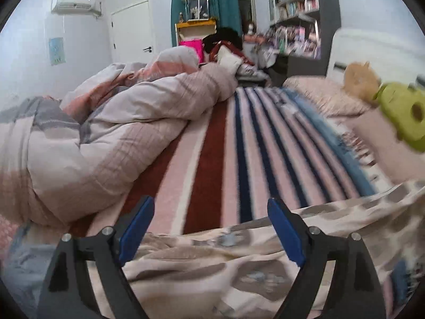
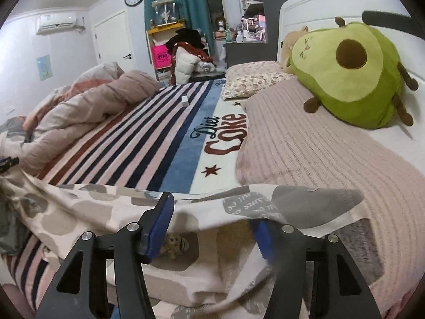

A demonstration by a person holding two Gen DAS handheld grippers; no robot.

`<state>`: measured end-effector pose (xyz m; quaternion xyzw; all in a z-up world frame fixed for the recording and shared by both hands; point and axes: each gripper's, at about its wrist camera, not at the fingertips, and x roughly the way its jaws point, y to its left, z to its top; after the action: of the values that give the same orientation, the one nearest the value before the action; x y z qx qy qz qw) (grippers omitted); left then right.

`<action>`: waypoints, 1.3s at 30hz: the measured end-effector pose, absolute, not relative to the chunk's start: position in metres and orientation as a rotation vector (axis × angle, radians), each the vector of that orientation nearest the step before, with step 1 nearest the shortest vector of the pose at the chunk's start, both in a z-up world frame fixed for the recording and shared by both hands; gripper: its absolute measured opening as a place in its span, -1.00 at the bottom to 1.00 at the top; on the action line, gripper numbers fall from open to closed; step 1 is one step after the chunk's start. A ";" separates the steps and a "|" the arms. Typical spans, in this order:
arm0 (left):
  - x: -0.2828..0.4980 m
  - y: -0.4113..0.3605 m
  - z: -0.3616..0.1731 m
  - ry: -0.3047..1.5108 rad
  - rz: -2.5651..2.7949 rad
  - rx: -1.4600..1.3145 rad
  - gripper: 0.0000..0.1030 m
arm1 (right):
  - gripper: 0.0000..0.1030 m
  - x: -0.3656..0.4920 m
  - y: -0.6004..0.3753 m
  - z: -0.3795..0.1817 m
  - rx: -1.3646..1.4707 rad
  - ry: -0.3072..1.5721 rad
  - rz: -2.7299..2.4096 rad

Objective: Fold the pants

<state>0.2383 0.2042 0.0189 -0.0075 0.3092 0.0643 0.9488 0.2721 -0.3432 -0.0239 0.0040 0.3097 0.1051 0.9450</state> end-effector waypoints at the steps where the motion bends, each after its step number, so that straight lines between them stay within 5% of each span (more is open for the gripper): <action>1: 0.231 0.201 0.022 0.639 0.120 -0.020 0.64 | 0.08 0.267 -0.342 -0.019 0.005 0.635 0.231; 4: 0.210 0.188 0.020 0.650 0.109 0.019 0.64 | 0.51 0.245 -0.340 -0.006 -0.029 0.646 0.277; 23: 0.161 0.163 -0.033 0.749 0.040 -0.050 0.64 | 0.51 0.205 -0.315 -0.095 -0.448 0.720 0.092; 25: 0.165 0.163 -0.034 0.750 0.038 -0.049 0.64 | 0.30 0.209 -0.314 -0.096 -0.494 0.698 0.047; 26: 0.168 0.163 -0.034 0.750 0.038 -0.047 0.64 | -0.28 0.212 -0.314 -0.095 -0.530 0.688 0.008; 28: 0.173 0.163 -0.035 0.751 0.037 -0.043 0.64 | -0.88 0.219 -0.318 -0.088 -0.585 0.660 -0.060; 36: 0.197 0.162 -0.045 0.768 0.035 -0.024 0.64 | -0.93 0.262 -0.357 -0.030 -0.426 0.643 -0.036; 39: 0.202 0.164 -0.048 0.767 0.036 -0.019 0.64 | -0.79 0.289 -0.374 -0.023 -0.332 0.745 -0.008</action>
<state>0.2021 0.1636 -0.0481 -0.0094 0.3742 0.0178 0.9271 0.2894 -0.3738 -0.0234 -0.1613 0.3622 -0.0038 0.9180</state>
